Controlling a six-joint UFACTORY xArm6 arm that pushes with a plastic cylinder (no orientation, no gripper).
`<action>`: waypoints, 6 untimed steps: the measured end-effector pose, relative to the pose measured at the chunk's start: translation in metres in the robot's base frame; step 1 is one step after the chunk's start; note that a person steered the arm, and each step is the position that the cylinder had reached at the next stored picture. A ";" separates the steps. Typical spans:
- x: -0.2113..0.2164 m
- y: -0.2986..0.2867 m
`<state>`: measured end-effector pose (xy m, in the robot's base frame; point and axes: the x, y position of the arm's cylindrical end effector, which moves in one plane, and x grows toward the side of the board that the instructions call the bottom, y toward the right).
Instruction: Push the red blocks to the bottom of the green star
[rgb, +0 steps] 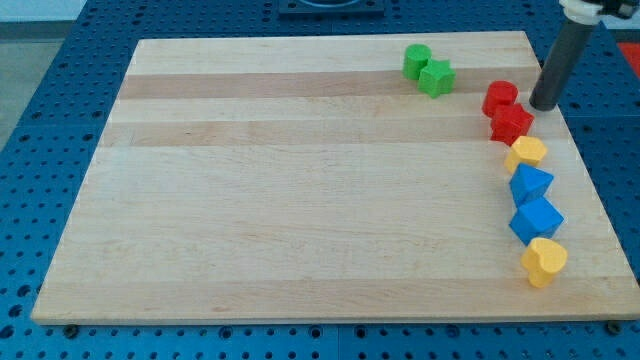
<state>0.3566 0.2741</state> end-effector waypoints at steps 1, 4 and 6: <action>0.020 0.000; 0.045 -0.024; 0.008 -0.073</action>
<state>0.3641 0.2013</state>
